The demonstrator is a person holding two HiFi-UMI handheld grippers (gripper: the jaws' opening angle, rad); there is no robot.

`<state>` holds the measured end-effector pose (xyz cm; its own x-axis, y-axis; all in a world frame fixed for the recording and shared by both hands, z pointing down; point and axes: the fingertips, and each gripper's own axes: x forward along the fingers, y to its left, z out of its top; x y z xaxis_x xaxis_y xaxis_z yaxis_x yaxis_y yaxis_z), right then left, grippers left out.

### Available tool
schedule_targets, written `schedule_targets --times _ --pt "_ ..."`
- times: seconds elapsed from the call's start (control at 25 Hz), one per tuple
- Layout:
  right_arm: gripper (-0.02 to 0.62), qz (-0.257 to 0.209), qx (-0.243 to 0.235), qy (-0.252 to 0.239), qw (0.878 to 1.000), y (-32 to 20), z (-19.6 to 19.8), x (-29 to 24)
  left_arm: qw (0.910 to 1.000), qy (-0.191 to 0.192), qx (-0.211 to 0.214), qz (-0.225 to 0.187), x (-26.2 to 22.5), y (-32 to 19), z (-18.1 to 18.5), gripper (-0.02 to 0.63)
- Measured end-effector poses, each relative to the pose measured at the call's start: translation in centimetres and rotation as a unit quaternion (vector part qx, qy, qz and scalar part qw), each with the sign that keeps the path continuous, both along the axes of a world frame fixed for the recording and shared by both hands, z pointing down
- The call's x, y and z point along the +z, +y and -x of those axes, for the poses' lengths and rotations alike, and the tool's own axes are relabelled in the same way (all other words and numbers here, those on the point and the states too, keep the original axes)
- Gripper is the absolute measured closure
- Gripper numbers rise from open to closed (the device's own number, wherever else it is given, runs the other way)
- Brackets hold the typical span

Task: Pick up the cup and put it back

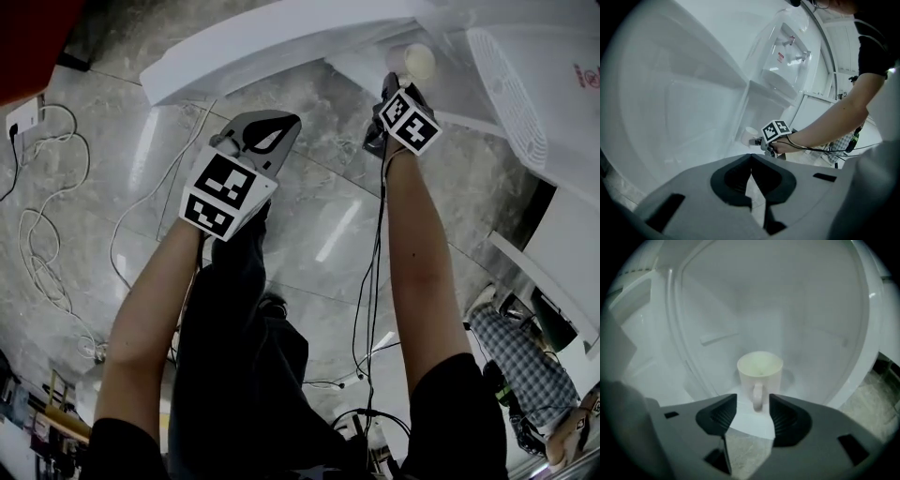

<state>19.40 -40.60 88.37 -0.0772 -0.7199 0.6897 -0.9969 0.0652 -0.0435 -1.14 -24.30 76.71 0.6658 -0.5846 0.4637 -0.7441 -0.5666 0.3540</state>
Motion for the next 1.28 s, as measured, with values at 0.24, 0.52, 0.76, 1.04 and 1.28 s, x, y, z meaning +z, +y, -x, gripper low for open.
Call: schedule_targets --times 0.24,0.52,0.76,1.04,1.28 --pt "0.338 0.018 0.021 -0.009 1.0 4.2 0.1 -4.4 0.9999 -0.01 -0.007 0.009 -4.3 3.0 1.1 0.597" --pt "0.365 0.003 0.004 -0.067 0.998 12.0 3.6 -19.1 0.9989 -0.01 -0.045 -0.007 -16.9 6.9 2.1 0.597" --pt "0.377 -0.024 -0.046 -0.092 0.994 17.9 4.8 -33.1 0.9961 -0.018 -0.08 -0.032 -29.7 12.4 1.8 0.597" --pt "0.484 -0.068 -0.105 -0.069 0.99 26.4 2.8 -45.5 0.9902 -0.031 -0.11 -0.081 -42.8 20.9 3.2 0.597" --pt "0.552 -0.095 -0.137 -0.047 0.985 32.9 1.3 -53.1 0.9913 -0.047 -0.106 -0.062 -46.4 27.3 3.8 0.597"
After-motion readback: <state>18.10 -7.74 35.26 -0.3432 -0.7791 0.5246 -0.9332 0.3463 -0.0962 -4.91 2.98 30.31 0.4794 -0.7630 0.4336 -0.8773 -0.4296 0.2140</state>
